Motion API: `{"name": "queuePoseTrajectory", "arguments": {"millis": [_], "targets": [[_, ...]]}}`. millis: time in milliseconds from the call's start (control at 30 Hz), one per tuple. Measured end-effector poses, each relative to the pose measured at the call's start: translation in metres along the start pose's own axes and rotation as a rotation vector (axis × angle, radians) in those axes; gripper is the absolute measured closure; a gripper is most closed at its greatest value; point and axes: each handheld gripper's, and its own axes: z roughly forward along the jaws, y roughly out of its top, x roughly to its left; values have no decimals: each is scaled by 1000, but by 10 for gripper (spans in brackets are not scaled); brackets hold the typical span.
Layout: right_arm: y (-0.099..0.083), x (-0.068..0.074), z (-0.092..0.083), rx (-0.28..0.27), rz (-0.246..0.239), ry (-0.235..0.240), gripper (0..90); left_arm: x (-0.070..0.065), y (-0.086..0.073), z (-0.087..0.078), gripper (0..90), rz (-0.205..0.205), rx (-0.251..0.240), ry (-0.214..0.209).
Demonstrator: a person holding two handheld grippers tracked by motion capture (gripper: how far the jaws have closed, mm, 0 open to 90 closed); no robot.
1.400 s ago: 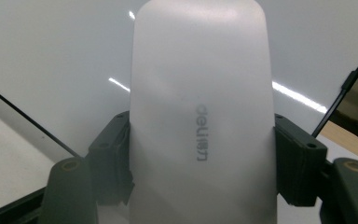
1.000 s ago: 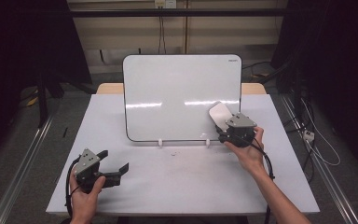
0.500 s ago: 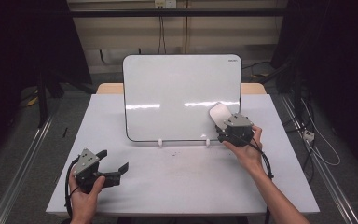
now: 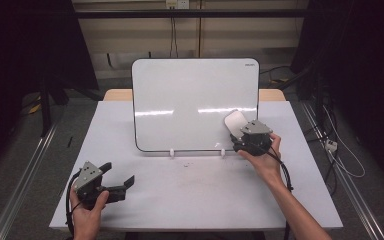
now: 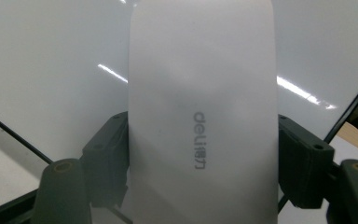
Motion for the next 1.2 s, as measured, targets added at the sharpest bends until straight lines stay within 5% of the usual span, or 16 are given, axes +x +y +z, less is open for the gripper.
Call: {"name": "queuePoseTrajectory", "arguments": {"millis": [300,667,1000,1200], "targets": [[2,-4,-2,-18,81,41,53,2,-1,1,58,-8,5,-6],[6,-4,-9,-39,134,75,47,3,1,8,58,-5,4,-22],[7,-9,-24,-61,230,129,47,3,2,6,58,-7,6,-6],[3,-7,-37,-78,215,110,65,3,2,3,58,-11,-3,2]]}}
